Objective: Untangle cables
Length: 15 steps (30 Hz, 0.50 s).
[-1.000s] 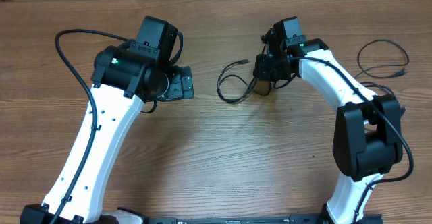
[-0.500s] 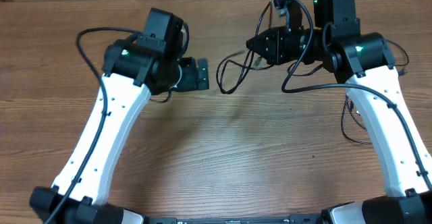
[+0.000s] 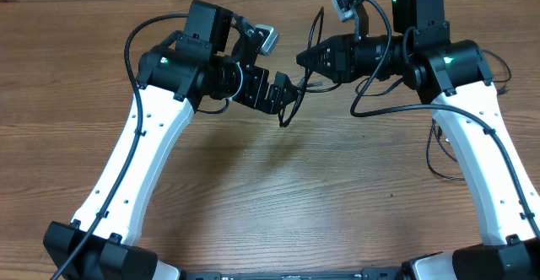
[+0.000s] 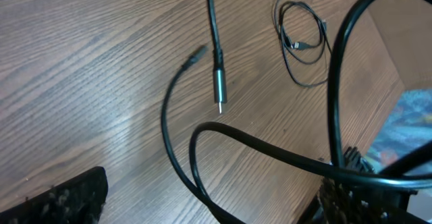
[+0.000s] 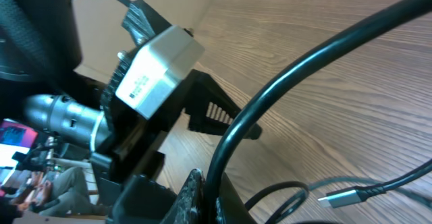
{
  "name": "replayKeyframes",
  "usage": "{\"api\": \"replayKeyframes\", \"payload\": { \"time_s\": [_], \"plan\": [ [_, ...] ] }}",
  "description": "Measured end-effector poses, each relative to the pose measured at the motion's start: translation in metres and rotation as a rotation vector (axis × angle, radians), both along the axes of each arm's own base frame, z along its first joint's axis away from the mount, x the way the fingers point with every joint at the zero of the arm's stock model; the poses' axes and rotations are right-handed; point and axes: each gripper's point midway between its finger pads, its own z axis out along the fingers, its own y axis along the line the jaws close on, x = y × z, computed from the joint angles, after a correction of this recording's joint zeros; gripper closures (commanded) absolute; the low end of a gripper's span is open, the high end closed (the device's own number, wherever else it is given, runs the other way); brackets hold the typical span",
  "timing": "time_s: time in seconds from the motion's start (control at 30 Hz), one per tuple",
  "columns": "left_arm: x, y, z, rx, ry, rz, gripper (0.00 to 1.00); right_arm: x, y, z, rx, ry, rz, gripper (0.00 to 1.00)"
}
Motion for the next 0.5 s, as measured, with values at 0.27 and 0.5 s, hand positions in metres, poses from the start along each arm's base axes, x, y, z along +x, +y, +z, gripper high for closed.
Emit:
{"api": "replayKeyframes", "payload": {
  "time_s": [0.27,0.5],
  "plan": [
    [0.007,0.0,0.001,0.014,-0.05,-0.012,0.02,-0.012,0.012,0.025,0.126,-0.01,0.101,0.96],
    [0.028,-0.006,-0.006,0.009,-0.094,-0.012,0.28,-0.027,0.018,0.044,0.231,0.04,0.193,0.96]
  ]
}}
